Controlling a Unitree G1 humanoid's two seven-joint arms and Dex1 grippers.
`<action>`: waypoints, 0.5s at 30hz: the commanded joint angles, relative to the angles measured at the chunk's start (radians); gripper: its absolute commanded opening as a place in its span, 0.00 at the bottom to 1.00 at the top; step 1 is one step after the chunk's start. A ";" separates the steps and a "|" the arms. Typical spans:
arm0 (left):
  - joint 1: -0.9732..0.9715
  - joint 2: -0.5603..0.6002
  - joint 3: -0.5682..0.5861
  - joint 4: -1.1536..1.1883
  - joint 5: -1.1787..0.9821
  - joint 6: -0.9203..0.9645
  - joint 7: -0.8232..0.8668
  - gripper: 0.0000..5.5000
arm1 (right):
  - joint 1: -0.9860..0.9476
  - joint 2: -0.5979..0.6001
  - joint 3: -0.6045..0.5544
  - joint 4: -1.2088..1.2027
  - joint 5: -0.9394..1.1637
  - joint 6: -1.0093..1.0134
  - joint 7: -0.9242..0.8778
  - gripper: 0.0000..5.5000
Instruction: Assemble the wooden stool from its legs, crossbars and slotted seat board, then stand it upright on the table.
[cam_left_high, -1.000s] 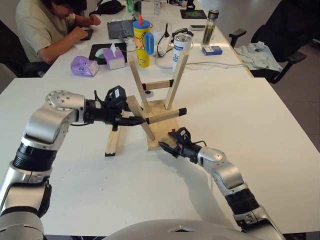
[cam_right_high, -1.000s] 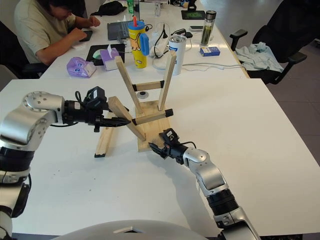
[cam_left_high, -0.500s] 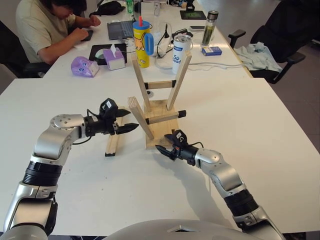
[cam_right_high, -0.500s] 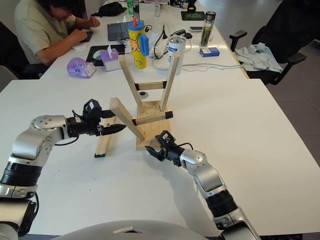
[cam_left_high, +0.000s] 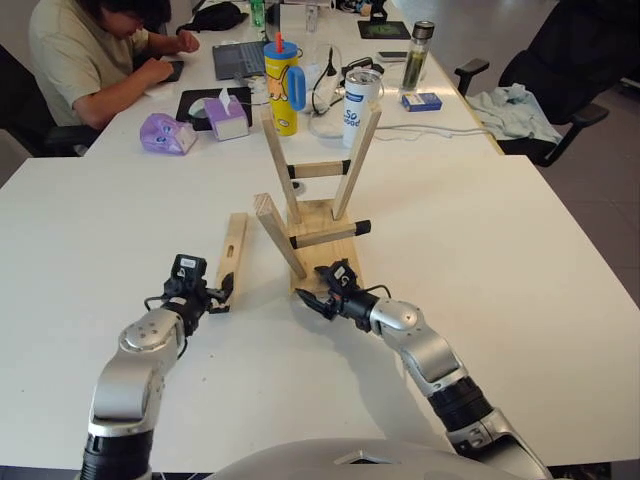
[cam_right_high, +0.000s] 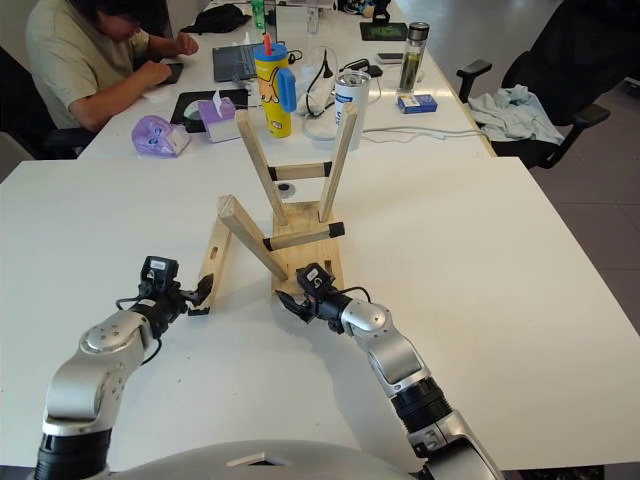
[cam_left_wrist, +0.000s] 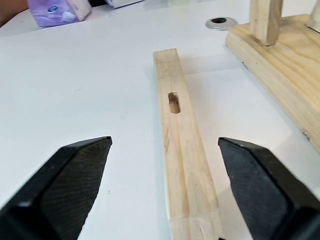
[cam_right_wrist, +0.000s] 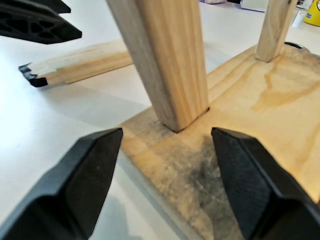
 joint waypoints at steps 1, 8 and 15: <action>0.037 -0.048 -0.044 -0.016 0.032 0.057 0.057 0.72 | 0.110 -0.095 -0.041 -0.114 0.008 -0.035 0.050 0.59; 0.051 -0.096 -0.061 0.071 0.063 0.009 0.095 0.72 | 0.150 -0.200 -0.195 -0.219 0.078 -0.049 0.107 0.59; -0.025 -0.085 -0.059 0.229 0.068 -0.050 0.075 0.62 | 0.075 -0.238 -0.214 -0.005 0.052 -0.080 0.169 0.59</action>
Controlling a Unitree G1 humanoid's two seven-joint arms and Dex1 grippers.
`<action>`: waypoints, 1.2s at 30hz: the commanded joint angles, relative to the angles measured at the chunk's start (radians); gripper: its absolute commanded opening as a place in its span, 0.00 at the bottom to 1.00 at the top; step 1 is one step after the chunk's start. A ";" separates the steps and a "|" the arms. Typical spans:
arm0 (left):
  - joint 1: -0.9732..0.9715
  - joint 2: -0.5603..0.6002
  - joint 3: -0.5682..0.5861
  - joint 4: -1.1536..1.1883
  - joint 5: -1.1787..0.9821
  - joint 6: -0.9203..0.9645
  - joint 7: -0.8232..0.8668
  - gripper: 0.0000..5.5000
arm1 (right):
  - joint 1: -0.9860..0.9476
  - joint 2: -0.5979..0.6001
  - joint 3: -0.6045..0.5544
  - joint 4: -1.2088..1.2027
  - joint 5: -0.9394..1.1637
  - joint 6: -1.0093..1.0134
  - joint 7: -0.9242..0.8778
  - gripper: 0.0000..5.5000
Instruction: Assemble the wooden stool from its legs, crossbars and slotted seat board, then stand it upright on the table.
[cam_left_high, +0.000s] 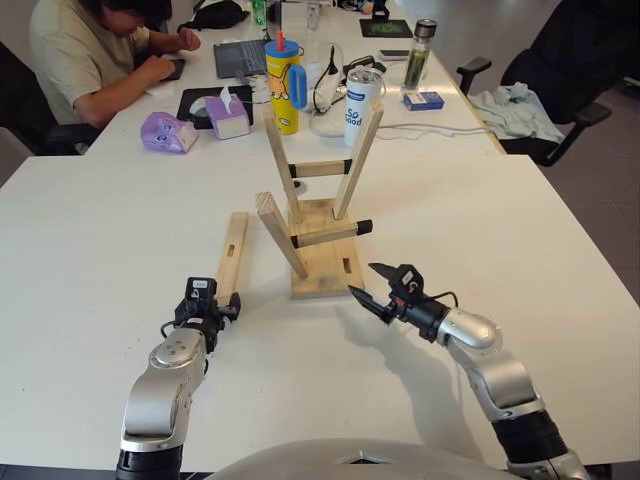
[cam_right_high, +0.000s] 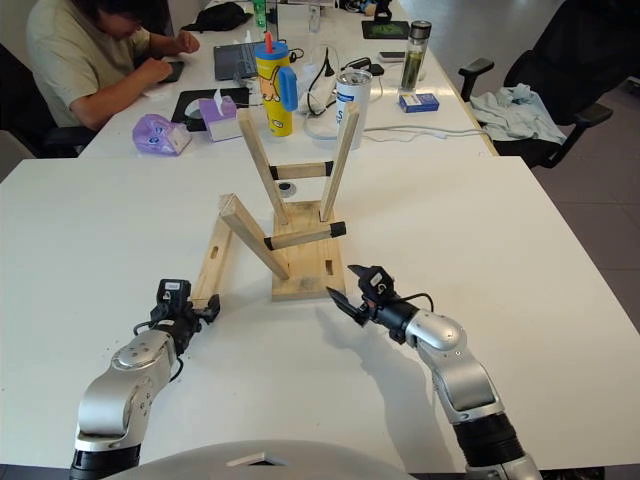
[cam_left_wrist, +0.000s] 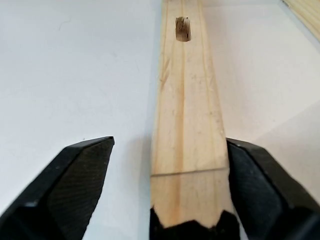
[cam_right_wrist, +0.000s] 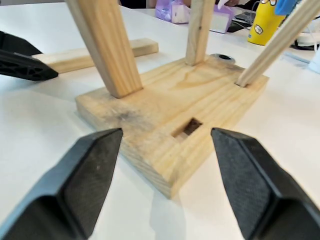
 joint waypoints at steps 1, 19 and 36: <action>-0.061 0.017 -0.019 0.102 0.016 -0.019 -0.026 0.61 | -0.072 -0.014 0.038 0.141 -0.021 -0.011 0.080 0.59; -0.360 0.120 0.181 0.078 -0.010 -0.243 -0.049 0.37 | -0.084 0.059 0.138 0.191 -0.056 -0.039 0.122 0.59; -0.604 0.269 0.223 -0.208 -1.308 0.191 -0.287 0.37 | -0.027 -0.297 -0.400 -0.170 0.839 0.640 0.485 0.59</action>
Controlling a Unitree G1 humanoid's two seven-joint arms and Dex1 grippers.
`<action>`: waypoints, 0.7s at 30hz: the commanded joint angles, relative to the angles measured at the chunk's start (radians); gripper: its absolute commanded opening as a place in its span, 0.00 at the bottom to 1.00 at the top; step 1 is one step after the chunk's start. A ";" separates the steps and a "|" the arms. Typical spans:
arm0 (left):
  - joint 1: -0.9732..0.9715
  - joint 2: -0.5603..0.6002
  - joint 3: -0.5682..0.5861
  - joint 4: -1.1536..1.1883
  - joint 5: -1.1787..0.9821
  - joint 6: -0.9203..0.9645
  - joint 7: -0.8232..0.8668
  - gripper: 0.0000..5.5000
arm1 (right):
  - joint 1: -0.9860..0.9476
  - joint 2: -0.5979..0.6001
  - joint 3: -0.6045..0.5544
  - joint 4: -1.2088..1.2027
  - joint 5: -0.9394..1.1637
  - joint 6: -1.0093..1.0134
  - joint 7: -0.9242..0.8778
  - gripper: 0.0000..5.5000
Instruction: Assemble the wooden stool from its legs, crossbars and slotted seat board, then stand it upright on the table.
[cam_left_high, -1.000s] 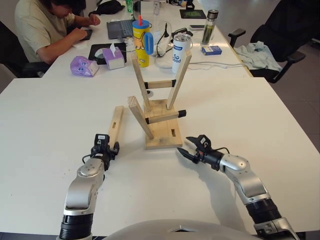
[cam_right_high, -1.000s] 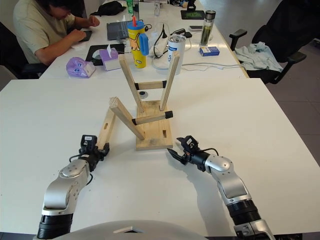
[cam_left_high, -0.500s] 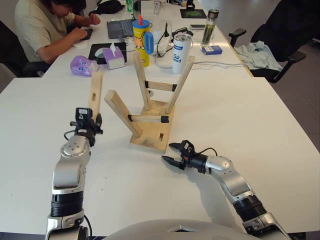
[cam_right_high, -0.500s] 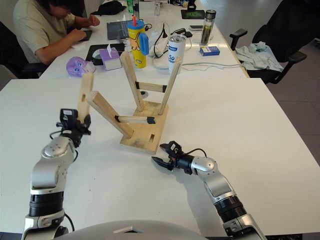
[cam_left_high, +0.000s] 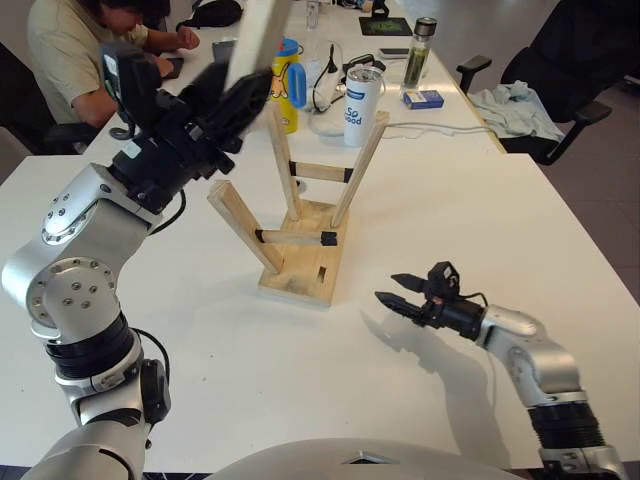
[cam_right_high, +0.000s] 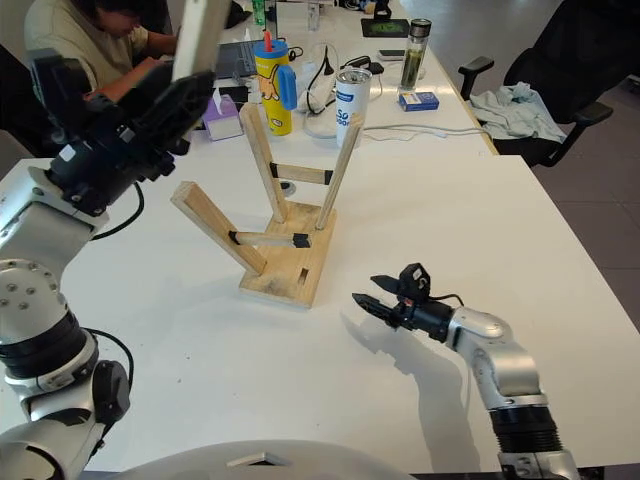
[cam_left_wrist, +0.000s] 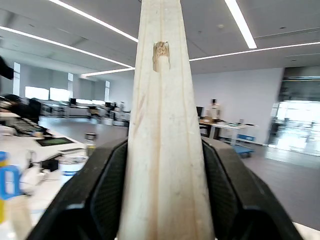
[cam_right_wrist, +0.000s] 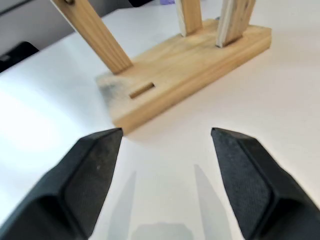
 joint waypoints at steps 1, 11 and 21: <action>0.162 0.020 -0.120 -0.051 -0.238 0.105 -0.024 0.37 | -0.032 -0.127 -0.180 -0.097 0.399 0.269 0.156 0.59; 0.432 0.085 -0.341 0.006 -0.064 0.089 -0.314 0.37 | -0.130 -0.124 -0.237 -0.044 0.697 0.475 0.076 0.72; 0.478 0.104 -0.374 0.006 -0.069 0.086 -0.351 0.37 | -0.135 -0.114 -0.247 -0.032 0.787 0.510 0.007 0.80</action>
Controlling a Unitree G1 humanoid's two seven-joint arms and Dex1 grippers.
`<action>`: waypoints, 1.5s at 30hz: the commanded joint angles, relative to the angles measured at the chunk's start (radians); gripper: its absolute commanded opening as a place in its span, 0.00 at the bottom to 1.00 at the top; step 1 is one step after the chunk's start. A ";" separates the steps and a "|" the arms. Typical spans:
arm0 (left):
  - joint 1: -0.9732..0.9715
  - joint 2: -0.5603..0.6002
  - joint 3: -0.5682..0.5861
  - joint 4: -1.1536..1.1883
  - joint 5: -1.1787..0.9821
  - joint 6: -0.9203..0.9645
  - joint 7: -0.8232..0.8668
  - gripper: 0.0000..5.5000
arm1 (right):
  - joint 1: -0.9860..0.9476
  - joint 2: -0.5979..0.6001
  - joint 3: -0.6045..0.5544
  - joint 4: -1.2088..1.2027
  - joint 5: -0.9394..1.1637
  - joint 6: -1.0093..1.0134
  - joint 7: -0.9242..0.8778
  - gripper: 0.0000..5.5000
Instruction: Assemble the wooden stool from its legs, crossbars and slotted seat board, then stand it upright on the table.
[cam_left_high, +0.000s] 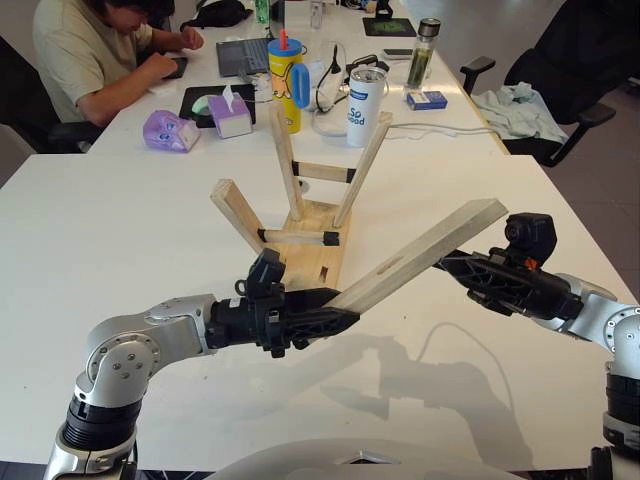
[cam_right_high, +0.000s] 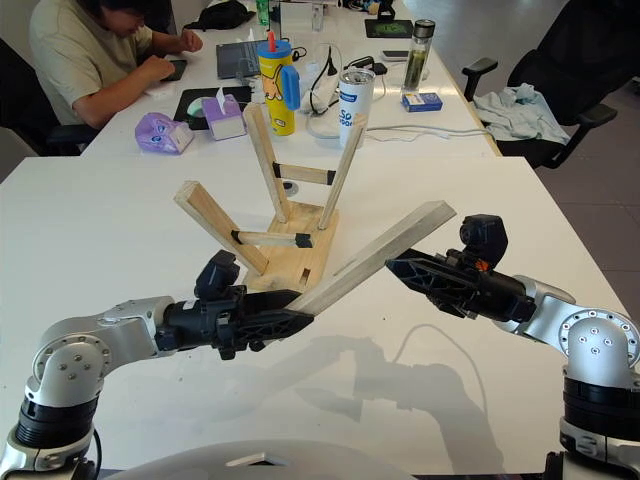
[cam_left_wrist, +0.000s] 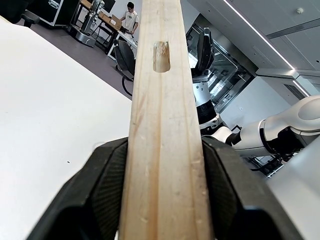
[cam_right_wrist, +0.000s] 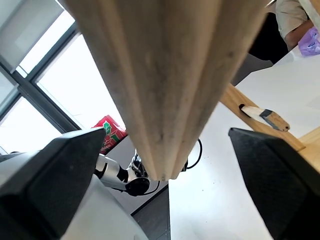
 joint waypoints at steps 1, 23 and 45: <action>0.011 0.021 -0.022 -0.008 0.011 0.002 -0.018 0.37 | -0.018 0.004 -0.004 0.002 0.023 0.011 -0.025 0.79; 0.010 0.015 -0.031 0.062 0.087 -0.030 -0.001 0.61 | -0.039 -0.009 0.051 0.037 -0.098 0.001 0.038 0.37; 0.085 -0.025 -0.341 0.327 1.039 -0.593 0.151 0.68 | -0.338 0.017 0.196 0.321 -0.625 -0.436 0.200 0.37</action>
